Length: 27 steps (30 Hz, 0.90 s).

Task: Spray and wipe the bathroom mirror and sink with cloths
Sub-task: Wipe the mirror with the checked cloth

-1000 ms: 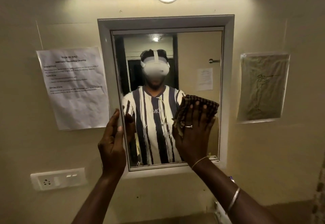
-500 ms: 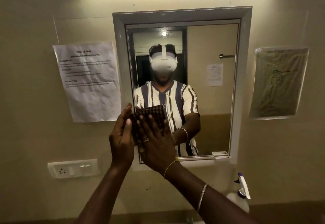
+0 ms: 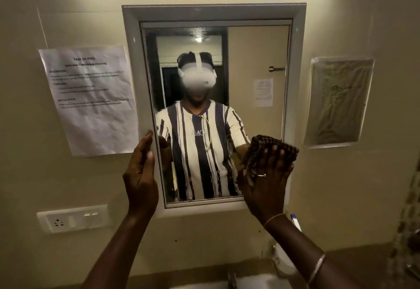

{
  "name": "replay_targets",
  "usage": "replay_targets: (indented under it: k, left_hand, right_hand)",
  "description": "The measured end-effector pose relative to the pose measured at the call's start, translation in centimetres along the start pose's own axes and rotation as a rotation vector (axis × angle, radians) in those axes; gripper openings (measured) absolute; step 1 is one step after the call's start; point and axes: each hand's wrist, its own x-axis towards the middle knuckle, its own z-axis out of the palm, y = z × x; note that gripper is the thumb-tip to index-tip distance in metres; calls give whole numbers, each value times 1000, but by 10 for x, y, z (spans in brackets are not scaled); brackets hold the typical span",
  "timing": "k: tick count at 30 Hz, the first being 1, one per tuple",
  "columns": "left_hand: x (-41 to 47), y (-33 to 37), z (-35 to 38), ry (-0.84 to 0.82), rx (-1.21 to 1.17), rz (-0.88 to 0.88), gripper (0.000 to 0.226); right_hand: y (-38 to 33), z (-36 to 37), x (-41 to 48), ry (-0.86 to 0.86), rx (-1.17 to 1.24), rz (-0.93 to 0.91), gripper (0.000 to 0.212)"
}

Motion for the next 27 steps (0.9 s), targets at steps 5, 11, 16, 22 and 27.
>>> replay_targets:
  k: [5, 11, 16, 22, 27]
  left_hand:
    - [0, 0, 0, -9, -11, 4, 42]
    - [0, 2, -3, -20, -7, -7, 41]
    - [1, 2, -3, -18, 3, -30, 41]
    - [1, 2, -4, -24, 12, -23, 41]
    - [0, 0, -2, -5, 3, -4, 41]
  right_hand:
    - [-37, 9, -13, 24, 38, 52, 98]
    - [-107, 39, -49, -185, 98, -296, 78]
    - [-153, 55, -77, -253, 140, -541, 75]
    - [-121, 53, -73, -238, 41, -709, 65]
    - [-49, 45, -80, -175, 13, -531, 70]
